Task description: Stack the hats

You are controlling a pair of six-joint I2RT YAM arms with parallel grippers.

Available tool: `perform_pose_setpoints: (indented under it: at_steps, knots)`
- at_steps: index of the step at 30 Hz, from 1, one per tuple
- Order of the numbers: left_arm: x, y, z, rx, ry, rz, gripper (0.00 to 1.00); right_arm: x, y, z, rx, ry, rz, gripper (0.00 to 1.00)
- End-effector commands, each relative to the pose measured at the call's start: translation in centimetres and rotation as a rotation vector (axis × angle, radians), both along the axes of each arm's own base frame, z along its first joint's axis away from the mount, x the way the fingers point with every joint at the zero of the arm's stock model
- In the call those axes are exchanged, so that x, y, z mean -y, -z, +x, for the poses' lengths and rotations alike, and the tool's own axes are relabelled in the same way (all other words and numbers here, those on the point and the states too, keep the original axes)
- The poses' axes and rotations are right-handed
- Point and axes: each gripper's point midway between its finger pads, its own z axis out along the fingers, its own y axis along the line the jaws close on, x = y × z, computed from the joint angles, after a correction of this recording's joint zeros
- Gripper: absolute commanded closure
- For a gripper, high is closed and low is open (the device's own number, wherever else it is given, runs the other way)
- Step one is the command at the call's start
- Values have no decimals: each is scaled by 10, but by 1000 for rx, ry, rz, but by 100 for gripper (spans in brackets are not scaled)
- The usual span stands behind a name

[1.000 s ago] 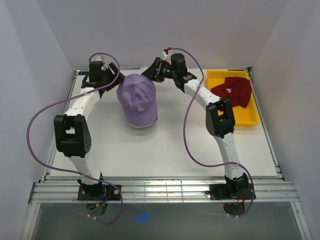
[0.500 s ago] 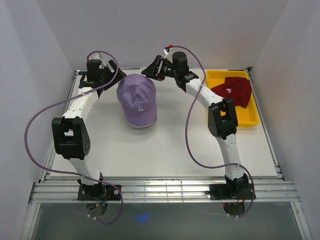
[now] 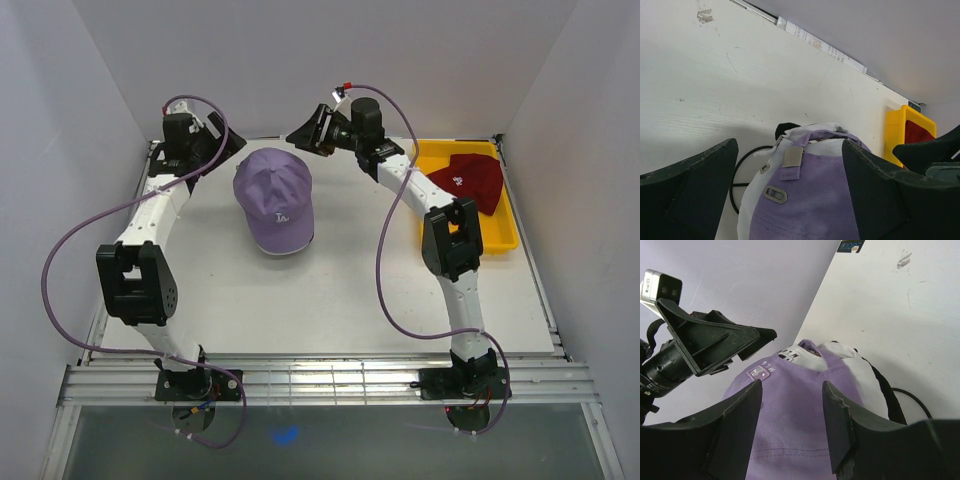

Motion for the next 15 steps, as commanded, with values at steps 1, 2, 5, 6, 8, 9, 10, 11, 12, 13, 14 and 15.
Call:
perform_pose_setpoints:
  at_steps: [1,2,5,6,8,9,10,11,12,13,14,15]
  knots:
    - [-4,-56,-7,109,-15,-8,5,12,-44,-7,85,13,30,43]
    - [-4,-61,-7,118,-15,-10,5,13,-44,-6,84,18,26,43]
    - [-4,-72,-6,139,-16,-17,5,19,-46,-6,83,30,13,43]
    - [-4,-75,-6,144,-16,-19,5,22,-51,-7,89,41,12,43]
    - [-3,-86,-5,164,-12,-24,5,29,-56,-9,94,49,3,43]
    - [-2,-89,-6,170,-9,-26,5,33,-54,-8,89,60,-8,43]
    - [-2,-92,-5,176,-7,-26,5,38,-55,-9,93,69,-17,43]
    - [-2,-99,-6,191,-6,-24,5,47,-58,-11,93,83,-27,43]
    - [-2,-104,-8,200,-6,-23,5,54,-56,-11,80,98,-43,43]
    - [-2,-108,-9,209,-3,-20,5,61,-56,-13,80,110,-56,44]
    - [-2,-111,-11,214,1,-18,5,71,-72,-19,114,122,-60,44]
    - [-1,-116,-13,223,3,-17,5,89,-54,-17,61,161,-100,44]
